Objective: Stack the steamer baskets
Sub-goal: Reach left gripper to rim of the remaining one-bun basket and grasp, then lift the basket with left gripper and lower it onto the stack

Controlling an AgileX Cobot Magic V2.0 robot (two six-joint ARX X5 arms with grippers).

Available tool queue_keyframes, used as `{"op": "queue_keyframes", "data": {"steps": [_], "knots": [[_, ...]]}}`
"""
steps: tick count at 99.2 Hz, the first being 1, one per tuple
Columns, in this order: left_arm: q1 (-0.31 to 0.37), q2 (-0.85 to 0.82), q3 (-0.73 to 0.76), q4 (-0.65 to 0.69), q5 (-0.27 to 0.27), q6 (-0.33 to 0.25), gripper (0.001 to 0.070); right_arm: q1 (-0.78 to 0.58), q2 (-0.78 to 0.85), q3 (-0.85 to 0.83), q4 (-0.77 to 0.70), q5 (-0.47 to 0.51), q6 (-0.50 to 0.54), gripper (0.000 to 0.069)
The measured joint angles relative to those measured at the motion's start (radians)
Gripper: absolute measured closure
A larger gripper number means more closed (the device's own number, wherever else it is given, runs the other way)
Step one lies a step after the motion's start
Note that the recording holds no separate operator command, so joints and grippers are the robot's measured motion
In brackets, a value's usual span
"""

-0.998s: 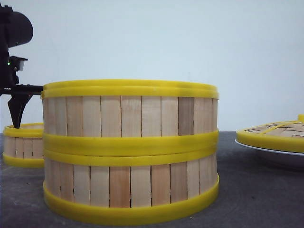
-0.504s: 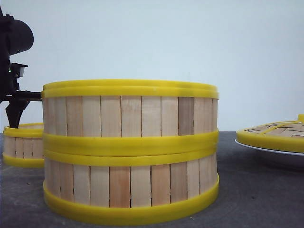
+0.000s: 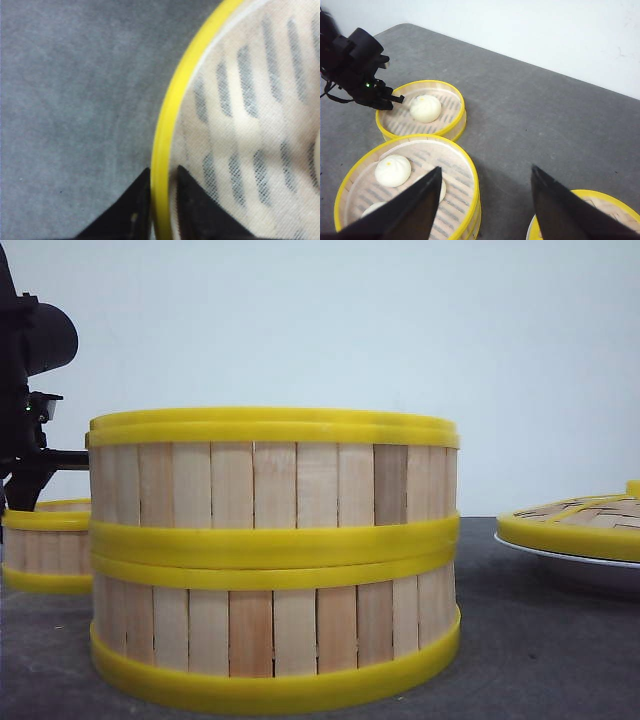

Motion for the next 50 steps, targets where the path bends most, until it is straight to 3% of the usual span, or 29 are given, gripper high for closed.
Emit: {"op": "queue_keyframes", "data": {"steps": [29, 50], "knots": [[0.003, -0.006, 0.0, 0.015, 0.0, -0.002, 0.0686, 0.0, 0.001, 0.0, 0.0, 0.003, 0.0, 0.0355], [0.024, -0.119, 0.002, 0.029, 0.086, 0.019, 0.0687, 0.0, 0.001, 0.0, 0.0, 0.005, 0.0, 0.0355]]}}
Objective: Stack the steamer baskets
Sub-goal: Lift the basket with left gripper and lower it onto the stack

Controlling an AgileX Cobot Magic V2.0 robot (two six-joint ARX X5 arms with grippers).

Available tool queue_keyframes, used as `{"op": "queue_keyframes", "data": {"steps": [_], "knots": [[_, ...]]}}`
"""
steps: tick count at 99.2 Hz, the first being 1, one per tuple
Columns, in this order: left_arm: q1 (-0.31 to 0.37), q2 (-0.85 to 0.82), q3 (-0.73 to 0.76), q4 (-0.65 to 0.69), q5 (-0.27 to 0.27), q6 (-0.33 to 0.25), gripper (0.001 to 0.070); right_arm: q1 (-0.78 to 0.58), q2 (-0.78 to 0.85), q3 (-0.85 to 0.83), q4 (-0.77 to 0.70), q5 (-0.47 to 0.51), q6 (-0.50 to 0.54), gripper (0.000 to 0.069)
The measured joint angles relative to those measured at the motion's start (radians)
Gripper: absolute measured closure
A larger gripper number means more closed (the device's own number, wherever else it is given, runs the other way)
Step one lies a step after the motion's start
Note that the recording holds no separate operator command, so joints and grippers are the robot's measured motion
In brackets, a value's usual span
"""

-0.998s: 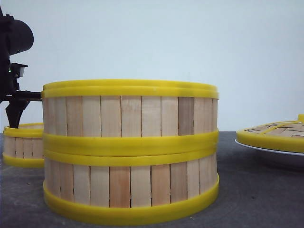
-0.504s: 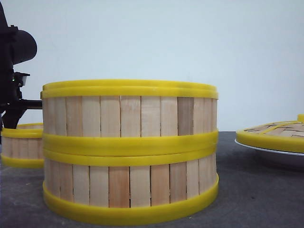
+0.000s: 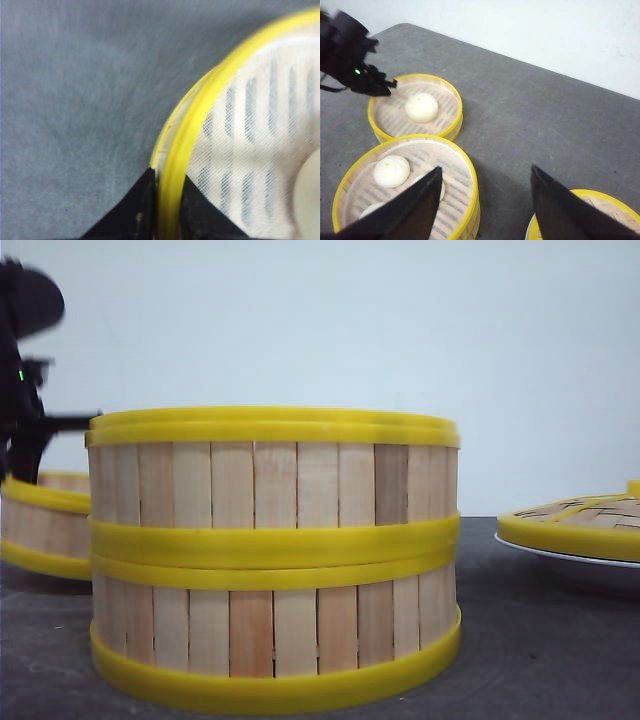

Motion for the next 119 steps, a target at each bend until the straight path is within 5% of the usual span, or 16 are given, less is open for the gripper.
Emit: {"op": "queue_keyframes", "data": {"steps": [27, 46, 92, 119], "knots": [[0.021, -0.132, 0.118, -0.127, 0.212, 0.018, 0.0687, 0.0, 0.0, 0.0, 0.0, 0.05, 0.0, 0.0355], [-0.033, -0.224, 0.271, -0.306, 0.37, 0.072, 0.0687, 0.0, 0.0, 0.0, 0.001, 0.103, -0.001, 0.0355], [-0.334, -0.276, 0.319, -0.535, 0.347, 0.206, 0.0687, 0.0, -0.017, 0.0, -0.002, 0.124, 0.001, 0.0355], [-0.397, -0.25, 0.319, -0.535, 0.281, 0.216, 0.0687, 0.0, -0.074, 0.0, -0.002, 0.124, 0.02, 0.0355]]}}
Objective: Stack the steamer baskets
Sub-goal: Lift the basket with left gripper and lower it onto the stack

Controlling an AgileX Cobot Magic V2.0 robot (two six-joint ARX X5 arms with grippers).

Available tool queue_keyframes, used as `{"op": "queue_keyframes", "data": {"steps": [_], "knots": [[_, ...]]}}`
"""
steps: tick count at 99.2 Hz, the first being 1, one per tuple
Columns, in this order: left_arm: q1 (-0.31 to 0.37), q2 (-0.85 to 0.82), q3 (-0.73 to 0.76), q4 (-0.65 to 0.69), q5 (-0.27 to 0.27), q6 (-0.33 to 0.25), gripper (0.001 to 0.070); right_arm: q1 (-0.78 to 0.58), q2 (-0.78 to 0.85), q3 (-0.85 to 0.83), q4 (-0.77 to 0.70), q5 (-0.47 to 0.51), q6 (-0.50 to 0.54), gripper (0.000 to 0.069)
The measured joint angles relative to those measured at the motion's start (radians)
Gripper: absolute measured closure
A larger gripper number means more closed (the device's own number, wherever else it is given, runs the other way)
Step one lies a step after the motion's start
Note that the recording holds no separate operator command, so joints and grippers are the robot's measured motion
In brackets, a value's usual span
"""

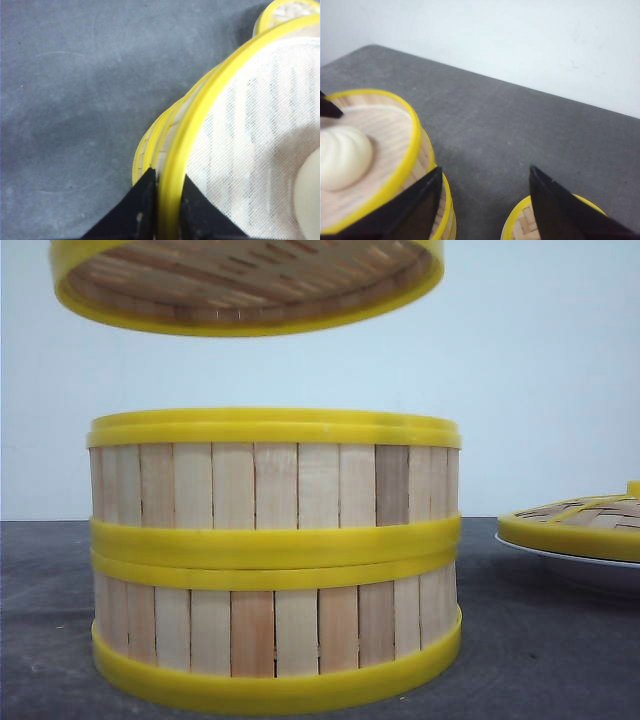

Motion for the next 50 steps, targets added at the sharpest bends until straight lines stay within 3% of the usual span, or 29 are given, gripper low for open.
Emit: {"op": "queue_keyframes", "data": {"steps": [50], "knots": [[-0.039, 0.127, -0.001, -0.002, -0.013, 0.011, 0.0687, 0.0, -0.029, 0.0, -0.003, 0.0, 0.003, 0.0355]]}}
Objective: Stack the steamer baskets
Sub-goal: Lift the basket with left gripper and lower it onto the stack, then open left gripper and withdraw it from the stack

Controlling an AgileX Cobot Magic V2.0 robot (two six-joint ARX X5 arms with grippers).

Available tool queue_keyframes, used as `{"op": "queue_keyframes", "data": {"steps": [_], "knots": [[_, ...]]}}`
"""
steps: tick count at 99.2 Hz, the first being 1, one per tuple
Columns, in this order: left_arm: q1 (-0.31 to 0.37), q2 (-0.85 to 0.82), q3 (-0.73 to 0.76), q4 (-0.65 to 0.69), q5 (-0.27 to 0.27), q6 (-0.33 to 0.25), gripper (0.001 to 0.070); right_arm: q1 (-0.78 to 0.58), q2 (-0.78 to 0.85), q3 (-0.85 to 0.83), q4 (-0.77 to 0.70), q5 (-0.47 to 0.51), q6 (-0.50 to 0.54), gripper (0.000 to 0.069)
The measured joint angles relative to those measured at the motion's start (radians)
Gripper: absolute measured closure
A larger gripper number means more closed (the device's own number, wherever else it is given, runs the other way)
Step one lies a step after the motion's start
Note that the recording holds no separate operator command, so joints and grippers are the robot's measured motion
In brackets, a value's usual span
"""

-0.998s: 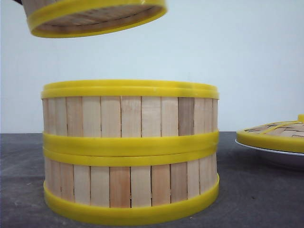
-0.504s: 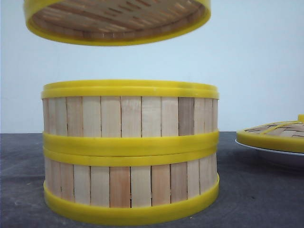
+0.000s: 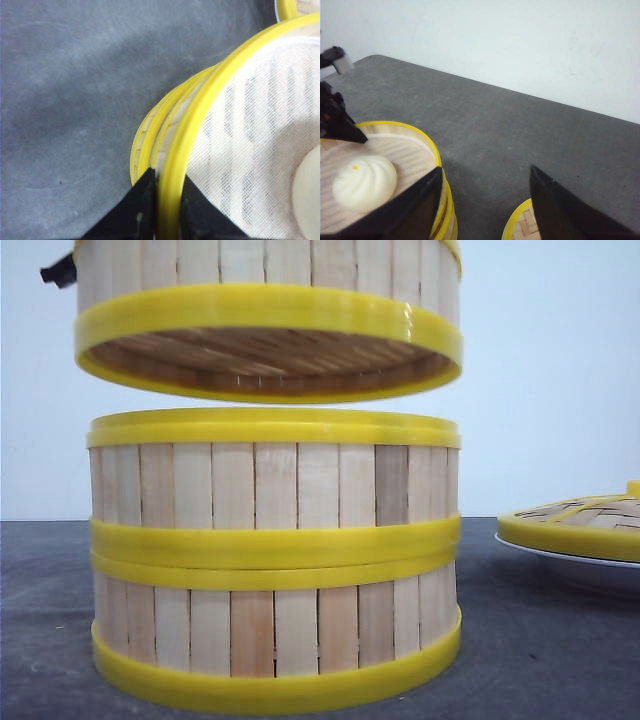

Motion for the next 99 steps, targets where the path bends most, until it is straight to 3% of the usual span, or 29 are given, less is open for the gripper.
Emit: {"op": "queue_keyframes", "data": {"steps": [37, 99], "knots": [[-0.002, 0.046, -0.001, 0.006, -0.028, 0.023, 0.0687, 0.0, 0.0, 0.0, 0.0, 0.0, 0.0, 0.0355], [-0.002, 0.048, -0.061, 0.062, -0.028, 0.029, 0.0687, 0.0, 0.0, 0.0, 0.01, 0.0, 0.0, 0.0355]]}}
